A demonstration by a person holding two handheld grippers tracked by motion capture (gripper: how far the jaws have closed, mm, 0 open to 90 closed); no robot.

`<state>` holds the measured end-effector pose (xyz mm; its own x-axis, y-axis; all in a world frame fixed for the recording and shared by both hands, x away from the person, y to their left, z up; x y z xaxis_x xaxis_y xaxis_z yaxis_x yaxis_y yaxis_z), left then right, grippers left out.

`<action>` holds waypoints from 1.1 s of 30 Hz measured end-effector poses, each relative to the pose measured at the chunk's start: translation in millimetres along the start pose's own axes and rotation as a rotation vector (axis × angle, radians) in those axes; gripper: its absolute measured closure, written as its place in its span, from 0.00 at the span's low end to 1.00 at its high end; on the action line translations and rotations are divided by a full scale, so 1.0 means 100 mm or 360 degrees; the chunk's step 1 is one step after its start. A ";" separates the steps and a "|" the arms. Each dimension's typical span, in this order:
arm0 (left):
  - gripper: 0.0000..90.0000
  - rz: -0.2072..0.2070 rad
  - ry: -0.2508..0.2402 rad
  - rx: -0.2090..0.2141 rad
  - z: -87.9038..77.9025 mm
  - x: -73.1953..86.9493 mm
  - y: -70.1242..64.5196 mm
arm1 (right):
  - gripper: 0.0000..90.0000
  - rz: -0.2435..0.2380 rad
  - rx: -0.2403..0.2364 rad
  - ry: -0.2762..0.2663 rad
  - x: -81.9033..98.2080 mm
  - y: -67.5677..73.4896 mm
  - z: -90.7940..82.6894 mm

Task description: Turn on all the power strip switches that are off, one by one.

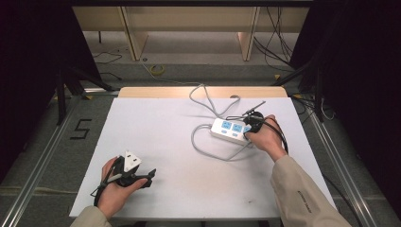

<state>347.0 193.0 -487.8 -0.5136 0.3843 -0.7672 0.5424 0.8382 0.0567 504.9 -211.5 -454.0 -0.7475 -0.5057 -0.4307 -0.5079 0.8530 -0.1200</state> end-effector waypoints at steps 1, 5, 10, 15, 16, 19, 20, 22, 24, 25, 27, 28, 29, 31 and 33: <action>0.19 -0.0004 -0.0001 0.0000 0.00 0.00 0.00 | 1.00 -0.0003 0.0002 -0.0002 0.00 0.00 0.00; 0.19 -0.0002 0.0002 0.0001 0.00 0.00 0.00 | 1.00 -0.0010 0.0009 -0.0015 0.01 0.01 0.00; 0.19 -0.0005 0.0005 0.0005 0.01 0.01 0.00 | 1.00 0.0004 -0.0006 -0.0052 0.03 0.00 -0.01; 0.19 0.0000 0.0006 0.0003 0.00 0.00 0.00 | 1.00 -0.0005 -0.0014 -0.0057 0.04 0.01 -0.02; 0.19 0.0000 0.0006 0.0002 0.00 0.01 0.00 | 1.00 -0.0008 -0.0016 -0.0058 0.04 0.01 -0.02; 0.19 -0.0003 0.0007 0.0005 0.00 0.01 0.00 | 1.00 -0.0008 -0.0016 -0.0076 0.04 0.02 -0.04; 0.19 -0.0005 0.0007 0.0004 0.01 0.01 0.00 | 0.99 -0.0008 -0.0017 -0.0083 0.04 0.02 -0.06; 0.19 -0.0008 0.0006 0.0006 0.01 0.01 0.00 | 0.99 -0.0003 -0.0015 -0.0099 0.03 0.02 -0.07; 0.19 -0.0009 0.0001 0.0004 0.00 0.01 0.00 | 0.98 -0.0003 -0.0017 -0.0109 0.03 0.02 -0.09; 0.19 -0.0010 0.0001 0.0004 0.00 0.01 0.00 | 0.98 0.0003 -0.0022 -0.0117 0.03 0.02 -0.10; 0.19 -0.0007 0.0007 0.0005 0.00 0.01 0.00 | 0.96 -0.0001 -0.0023 -0.0126 0.04 0.02 -0.11; 0.19 -0.0005 0.0007 0.0006 0.00 0.01 0.00 | 0.95 -0.0001 -0.0022 -0.0136 0.04 0.03 -0.12; 0.19 -0.0007 0.0006 0.0005 0.00 0.01 -0.01 | 0.94 0.0001 -0.0027 -0.0149 0.05 0.03 -0.13; 0.19 -0.0004 0.0005 0.0002 0.00 0.01 0.00 | 0.93 0.0000 -0.0040 -0.0171 0.06 0.04 -0.16; 0.19 -0.0009 0.0006 0.0003 0.00 0.01 0.00 | 0.91 -0.0001 -0.0051 -0.0186 0.07 0.04 -0.19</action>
<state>346.5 193.0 -488.7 -0.5192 0.3811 -0.7650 0.5408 0.8396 0.0512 489.5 -213.5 -440.9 -0.6933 -0.4862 -0.5320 -0.5231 0.8472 -0.0925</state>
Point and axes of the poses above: each handheld gripper's, and its own axes: z roughly forward along the jaws, x roughly out of its underside, y roughly to its left, the point moved 2 cm from there along z, roughly forward along the jaws, and after that the axes turned 5 degrees about x, right-handed, at the moved point
